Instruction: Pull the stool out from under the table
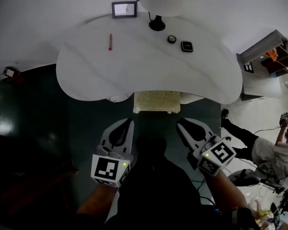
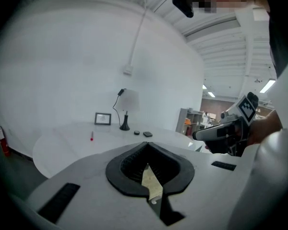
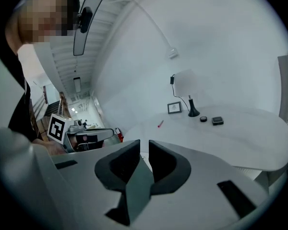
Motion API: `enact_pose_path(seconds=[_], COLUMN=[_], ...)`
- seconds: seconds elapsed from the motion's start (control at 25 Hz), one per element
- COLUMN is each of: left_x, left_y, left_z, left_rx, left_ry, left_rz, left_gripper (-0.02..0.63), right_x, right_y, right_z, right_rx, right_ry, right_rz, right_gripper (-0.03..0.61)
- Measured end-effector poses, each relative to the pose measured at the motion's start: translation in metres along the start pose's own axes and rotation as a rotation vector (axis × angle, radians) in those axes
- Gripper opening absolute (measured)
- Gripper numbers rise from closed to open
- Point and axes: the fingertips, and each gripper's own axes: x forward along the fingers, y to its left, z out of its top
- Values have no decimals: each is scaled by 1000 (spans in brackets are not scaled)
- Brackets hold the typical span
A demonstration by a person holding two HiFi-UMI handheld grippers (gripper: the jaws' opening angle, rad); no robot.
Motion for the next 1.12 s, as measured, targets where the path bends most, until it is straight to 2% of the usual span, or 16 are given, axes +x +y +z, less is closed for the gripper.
enact_pose_path(seconds=[0.16, 0.36, 0.48, 0.64, 0.8, 0.96, 1.12], left_x=[23, 38, 47, 56, 68, 86, 105], left_y=[8, 7, 10, 13, 1, -2, 5], left_z=[-20, -48, -64, -79, -100, -139, -182], left_rx=[-4, -25, -24, -39, -29, 0, -27], left_ry=[25, 71, 99, 90, 81, 141, 175], left_rz=[1, 17, 52, 102, 63, 32, 26], left_gripper=[11, 11, 11, 11, 11, 11, 11], right_x=[16, 25, 24, 18, 16, 23, 41], right_y=[-22, -45, -59, -80, -101, -125, -146], right_z=[-10, -31, -50, -81, -107, -142, -176], right_rx=[60, 72, 95, 106, 124, 100, 112], right_ry=[-6, -5, 18, 53, 47, 79, 106], right_rz=[10, 18, 18, 9, 3, -28, -46], right_gripper=[18, 18, 18, 20, 20, 20, 48])
